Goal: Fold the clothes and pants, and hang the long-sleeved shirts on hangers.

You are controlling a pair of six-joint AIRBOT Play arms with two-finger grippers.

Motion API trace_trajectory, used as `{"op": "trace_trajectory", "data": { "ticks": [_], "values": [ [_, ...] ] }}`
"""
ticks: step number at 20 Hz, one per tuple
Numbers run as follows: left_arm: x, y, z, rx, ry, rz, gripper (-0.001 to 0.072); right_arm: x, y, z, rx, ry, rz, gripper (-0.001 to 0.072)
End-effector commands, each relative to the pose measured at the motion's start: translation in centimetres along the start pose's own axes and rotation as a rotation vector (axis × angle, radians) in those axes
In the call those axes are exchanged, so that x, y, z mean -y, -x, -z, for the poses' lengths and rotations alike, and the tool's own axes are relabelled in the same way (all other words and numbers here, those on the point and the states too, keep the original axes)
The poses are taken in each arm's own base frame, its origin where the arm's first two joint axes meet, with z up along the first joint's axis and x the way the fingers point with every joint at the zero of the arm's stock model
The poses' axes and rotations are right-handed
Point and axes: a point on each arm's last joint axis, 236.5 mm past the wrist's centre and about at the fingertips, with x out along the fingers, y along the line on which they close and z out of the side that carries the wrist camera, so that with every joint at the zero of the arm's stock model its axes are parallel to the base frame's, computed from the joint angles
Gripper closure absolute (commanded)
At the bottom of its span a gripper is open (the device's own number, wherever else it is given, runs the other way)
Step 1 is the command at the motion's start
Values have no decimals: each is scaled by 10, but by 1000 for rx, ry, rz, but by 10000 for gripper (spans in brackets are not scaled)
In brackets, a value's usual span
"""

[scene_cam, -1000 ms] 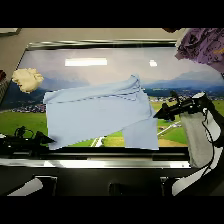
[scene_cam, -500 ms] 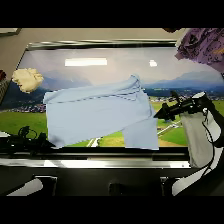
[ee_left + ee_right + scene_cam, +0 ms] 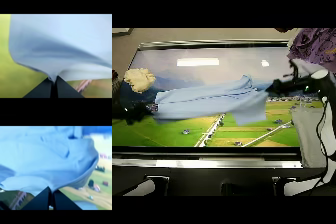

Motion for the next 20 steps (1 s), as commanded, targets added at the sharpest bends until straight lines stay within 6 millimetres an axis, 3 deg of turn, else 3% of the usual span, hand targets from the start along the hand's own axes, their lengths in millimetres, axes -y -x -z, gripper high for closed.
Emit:
{"op": "trace_trajectory", "data": {
  "ticks": [1, 3, 5, 7, 9, 12, 14, 17, 20],
  "values": [
    [81, 119, -97, 373, -156, -22, 692, -103, 85, -97, 358, 205, 33, 683],
    [115, 206, -122, 582, -173, -55, 692, -172, 160, -124, 553, 333, 31, 683],
    [138, 290, -121, 771, -208, -106, 692, -233, 234, -122, 730, 450, 70, 683],
    [149, 353, -99, 913, -213, -148, 692, -279, 297, -93, 851, 543, 137, 683],
    [150, 390, -67, 1002, -208, -176, 692, -314, 351, -54, 947, 605, 212, 683],
    [146, 420, -16, 1080, -195, -198, 691, -341, 409, 4, 1049, 635, 327, 683],
    [140, 434, 12, 1114, -183, -220, 692, -343, 428, 30, 1070, 610, 383, 683],
    [128, 436, 27, 1099, -133, -250, 691, -339, 425, 43, 1035, 589, 394, 682],
    [123, 405, 11, 997, -157, -263, 692, -311, 393, 22, 923, 538, 397, 682]
  ]
}}
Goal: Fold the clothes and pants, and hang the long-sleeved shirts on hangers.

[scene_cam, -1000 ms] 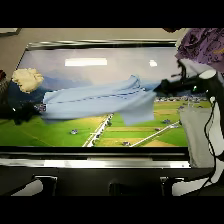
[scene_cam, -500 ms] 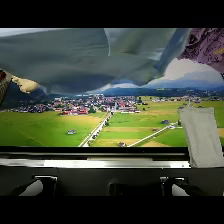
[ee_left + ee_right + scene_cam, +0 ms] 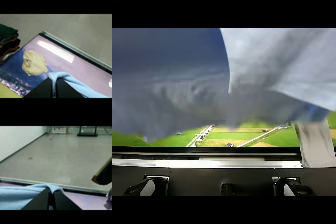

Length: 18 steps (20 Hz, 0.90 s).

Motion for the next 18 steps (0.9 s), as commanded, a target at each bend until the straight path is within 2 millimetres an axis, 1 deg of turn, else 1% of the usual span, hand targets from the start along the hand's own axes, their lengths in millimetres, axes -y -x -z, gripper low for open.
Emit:
{"op": "trace_trajectory", "data": {
  "ticks": [1, 3, 5, 7, 9, 11, 12, 13, 14, 15, 16, 17, 18],
  "values": [
    [-1, -28, 29, -128, -37, 1, 692, 12, -29, 38, -147, -43, 2, 682],
    [7, -77, 74, -322, -79, 53, 692, 21, -71, 82, -299, -123, -32, 682],
    [6, -133, 131, -531, -81, 84, 692, 32, -120, 144, -468, -208, -67, 682],
    [0, -189, 192, -706, -72, 75, 691, 49, -165, 227, -660, -303, -70, 682],
    [1, -246, 255, -820, -85, 68, 692, 58, -206, 309, -809, -343, -69, 683],
    [-2, -293, 307, -884, -117, 35, 692, 61, -244, 381, -893, -352, -53, 683],
    [-3, -314, 334, -918, -132, 14, 692, 61, -264, 414, -921, -358, -47, 683],
    [-4, -331, 357, -943, -146, 1, 692, 60, -282, 443, -930, -377, -37, 683],
    [-6, -348, 378, -958, -155, -16, 692, 60, -297, 467, -930, -397, -22, 683],
    [-8, -362, 391, -960, -167, -30, 692, 61, -312, 487, -917, -410, -7, 683],
    [-10, -375, 402, -953, -165, -52, 692, 62, -323, 501, -902, -420, 6, 683],
    [-12, -386, 406, -939, -160, -69, 692, 64, -333, 513, -884, -428, 21, 683],
    [-11, -394, 406, -921, -154, -70, 692, 66, -338, 519, -870, -435, 30, 683]
  ]
}}
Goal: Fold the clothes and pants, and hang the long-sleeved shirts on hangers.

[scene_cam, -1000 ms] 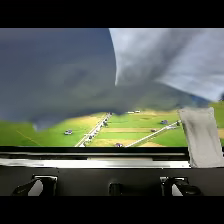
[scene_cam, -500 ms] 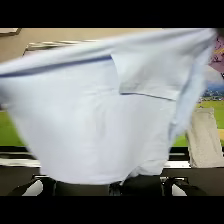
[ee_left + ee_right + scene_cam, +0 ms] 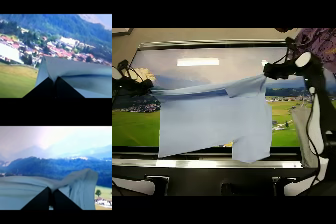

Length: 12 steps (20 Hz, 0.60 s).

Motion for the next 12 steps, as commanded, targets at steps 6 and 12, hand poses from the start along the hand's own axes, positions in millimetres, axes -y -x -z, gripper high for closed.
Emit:
{"op": "trace_trajectory", "data": {
  "ticks": [6, 12],
  "values": [
    [-2, -39, 7, -78, 9, -55, 691, 37, -53, 17, -29, -23, 106, 683],
    [-15, -26, 73, -355, 35, -123, 691, 62, -43, 66, -233, -47, 218, 683]
  ]
}}
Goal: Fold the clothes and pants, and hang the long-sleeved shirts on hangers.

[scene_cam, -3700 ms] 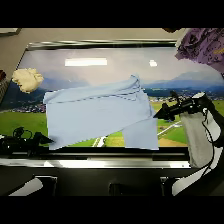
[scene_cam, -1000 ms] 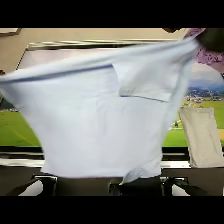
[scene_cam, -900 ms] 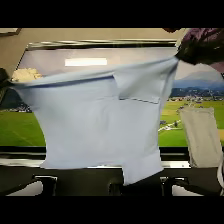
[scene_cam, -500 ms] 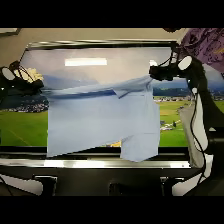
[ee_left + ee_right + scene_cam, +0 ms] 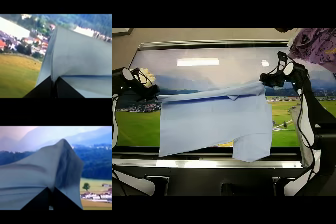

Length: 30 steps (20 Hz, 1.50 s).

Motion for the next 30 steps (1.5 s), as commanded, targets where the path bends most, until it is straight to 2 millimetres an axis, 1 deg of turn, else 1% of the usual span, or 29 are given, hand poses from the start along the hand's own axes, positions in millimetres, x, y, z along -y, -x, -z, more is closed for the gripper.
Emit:
{"op": "trace_trajectory", "data": {
  "ticks": [1, 5, 9, 15, 17, 18, 19, 20, 21, 22, 23, 24, 25, 26, 27, 28, 29, 30],
  "values": [
    [-10, -3, 38, -157, 8, -44, 690, 16, 1, 31, -132, -2, 68, 683],
    [-17, -21, 65, -245, 10, -66, 690, 23, -2, 52, -220, -1, 89, 683],
    [-24, -36, 86, -311, 14, -84, 690, 27, -14, 68, -282, -8, 97, 682],
    [-25, -48, 90, -330, 16, -89, 689, 32, -30, 83, -337, -17, 101, 682],
    [-25, -52, 91, -340, 18, -88, 687, 31, -33, 86, -345, -22, 94, 681],
    [-25, -53, 92, -345, 18, -89, 667, 29, -33, 86, -346, -26, 84, 680],
    [-25, -54, 92, -344, 25, -90, 573, 26, -33, 86, -345, -31, 75, 679],
    [-25, -53, 91, -340, 25, -90, 429, 23, -33, 86, -347, -36, 60, 653],
    [-25, -50, 87, -331, 25, -89, 263, 17, -33, 86, -348, -45, 38, 562],
    [-27, -44, 81, -314, 23, -97, 134, 10, -31, 85, -345, -58, 10, 518],
    [-33, -35, 74, -292, 15, -118, 53, 2, -25, 81, -335, -69, -19, 501],
    [-42, -19, 64, -260, -15, -155, 17, -3, -16, 75, -313, -73, -37, 454],
    [-54, 0, 54, -225, -53, -199, 17, -7, -1, 66, -283, -55, -60, 314],
    [-67, 23, 45, -182, -73, -243, 17, -9, 16, 57, -255, -38, -77, 263],
    [-73, 42, 40, -135, -36, -228, 17, -3, 38, 50, -234, -31, -82, 263],
    [-83, 61, 41, -100, -8, -220, 18, 9, 60, 48, -231, -22, -80, 262],
    [-94, 74, 48, -86, 25, -209, 18, 24, 83, 54, -259, 12, -83, 260],
    [-105, 81, 64, -94, 63, -187, 18, 36, 102, 57, -263, -39, -125, 259]
  ]
}}
